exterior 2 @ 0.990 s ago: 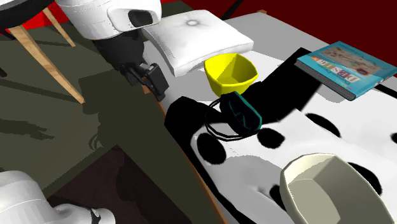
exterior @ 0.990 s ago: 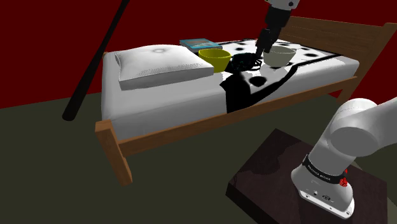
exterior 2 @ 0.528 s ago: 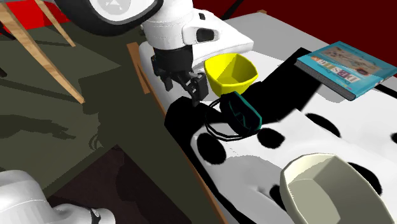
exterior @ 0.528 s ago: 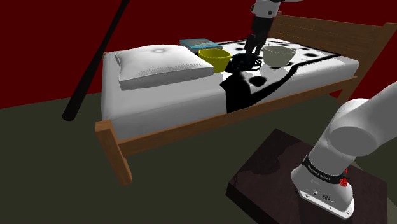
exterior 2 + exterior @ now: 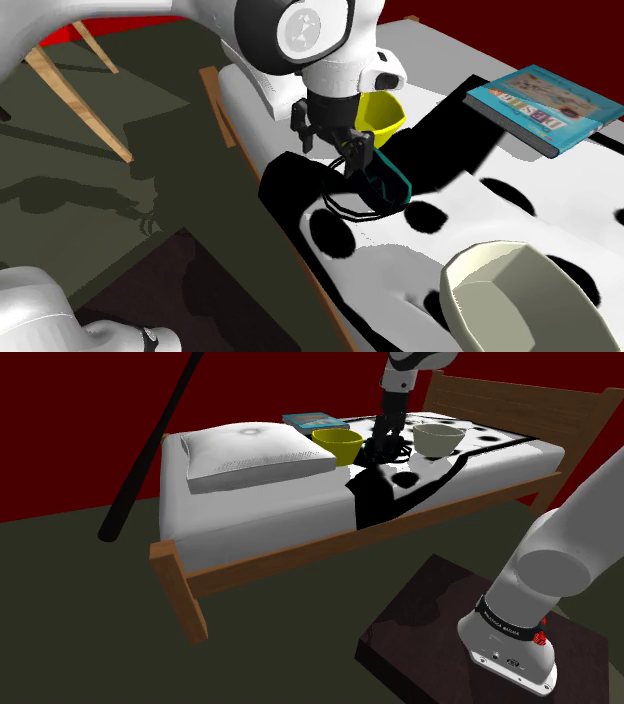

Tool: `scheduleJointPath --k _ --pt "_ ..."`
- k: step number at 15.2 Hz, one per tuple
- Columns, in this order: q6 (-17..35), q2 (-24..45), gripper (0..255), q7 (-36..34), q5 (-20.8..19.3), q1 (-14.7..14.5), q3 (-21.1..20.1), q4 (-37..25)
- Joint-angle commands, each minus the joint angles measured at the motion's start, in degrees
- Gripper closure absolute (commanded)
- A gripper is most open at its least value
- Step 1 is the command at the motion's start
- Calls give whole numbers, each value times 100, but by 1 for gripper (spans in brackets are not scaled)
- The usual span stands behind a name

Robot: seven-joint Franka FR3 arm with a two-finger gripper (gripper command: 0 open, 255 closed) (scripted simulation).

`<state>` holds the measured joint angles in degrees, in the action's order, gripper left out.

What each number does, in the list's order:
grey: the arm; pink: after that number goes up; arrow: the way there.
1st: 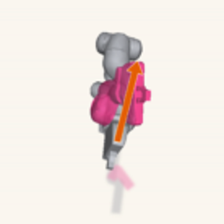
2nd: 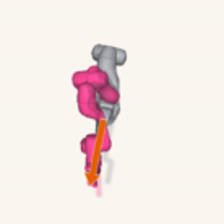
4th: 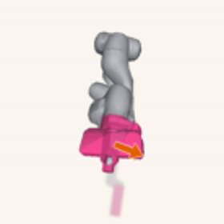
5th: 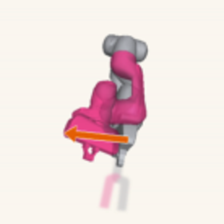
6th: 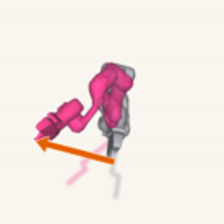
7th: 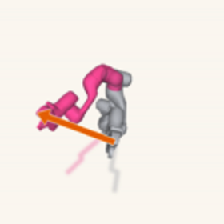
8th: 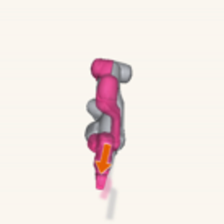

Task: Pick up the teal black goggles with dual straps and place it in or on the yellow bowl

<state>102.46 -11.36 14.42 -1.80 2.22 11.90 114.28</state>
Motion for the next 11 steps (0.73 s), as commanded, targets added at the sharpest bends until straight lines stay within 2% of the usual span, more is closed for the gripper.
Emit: scheduleJointPath --k 1,5,11 --pt "129 59 0 9 8 2 9 80" --pt "481 84 0 11 9 6 17 407" --pt "481 84 0 11 9 6 17 407"
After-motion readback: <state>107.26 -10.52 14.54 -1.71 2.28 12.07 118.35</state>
